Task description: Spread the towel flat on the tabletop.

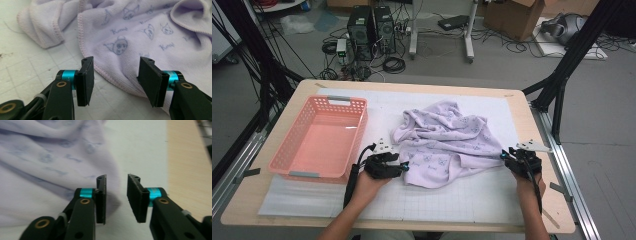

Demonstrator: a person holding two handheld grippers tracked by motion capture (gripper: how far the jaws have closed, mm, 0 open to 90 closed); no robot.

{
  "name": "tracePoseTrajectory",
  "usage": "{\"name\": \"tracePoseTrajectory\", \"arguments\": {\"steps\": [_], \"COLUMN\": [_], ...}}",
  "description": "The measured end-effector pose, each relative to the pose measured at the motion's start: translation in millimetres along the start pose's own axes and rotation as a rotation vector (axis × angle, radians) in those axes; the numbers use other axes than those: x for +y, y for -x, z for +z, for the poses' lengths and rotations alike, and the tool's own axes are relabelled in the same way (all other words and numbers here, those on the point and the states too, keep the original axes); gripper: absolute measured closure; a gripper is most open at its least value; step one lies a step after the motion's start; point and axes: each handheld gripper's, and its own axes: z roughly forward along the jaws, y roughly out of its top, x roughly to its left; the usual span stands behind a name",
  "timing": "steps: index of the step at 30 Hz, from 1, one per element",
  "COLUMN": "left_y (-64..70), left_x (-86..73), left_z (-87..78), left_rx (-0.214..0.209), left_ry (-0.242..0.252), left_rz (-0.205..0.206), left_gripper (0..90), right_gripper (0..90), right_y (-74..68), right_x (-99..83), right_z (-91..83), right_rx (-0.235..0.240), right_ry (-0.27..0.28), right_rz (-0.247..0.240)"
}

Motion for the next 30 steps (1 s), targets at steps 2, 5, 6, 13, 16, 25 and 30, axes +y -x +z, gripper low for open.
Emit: {"name": "tracePoseTrajectory", "arguments": {"steps": [2,5,6,13,16,25,30], "left_y": [3.1,4.9,4.9,12.3,13.1,10.4,7.7], "left_x": [-0.1,-0.4,-0.4,-1.0,-1.1,-0.2,0.9], "left_z": [1.6,3.8,3.8,6.8,6.4,-0.7,-11.6], "left_rx": [0.005,0.012,0.012,0.069,0.049,-0.003,-0.021], "left_ry": [-0.010,-0.020,-0.020,-0.039,-0.034,-0.011,0.029], "left_rz": [0.018,0.026,0.026,0.078,0.089,0.053,0.014], "left_gripper": [45.0,43.3,43.4,52.7,62.5,82.5,82.5], "right_gripper": [61.0,59.5,58.7,54.1,51.7,84.9,85.1], "right_y": [-7.7,-21.5,-27.7,-64.6,-76.9,-88.4,-64.8], "right_x": [4.2,10.2,12.2,20.2,22.3,20.3,8.0], "right_z": [-2.6,-1.7,-0.2,10.3,14.2,18.6,-8.4], "right_rx": [0.038,0.132,0.165,0.309,0.366,0.374,0.361], "right_ry": [0.020,0.045,0.044,0.013,0.008,-0.073,-0.059], "right_rz": [-0.011,-0.009,-0.019,-0.062,-0.062,-0.152,-0.167]}}
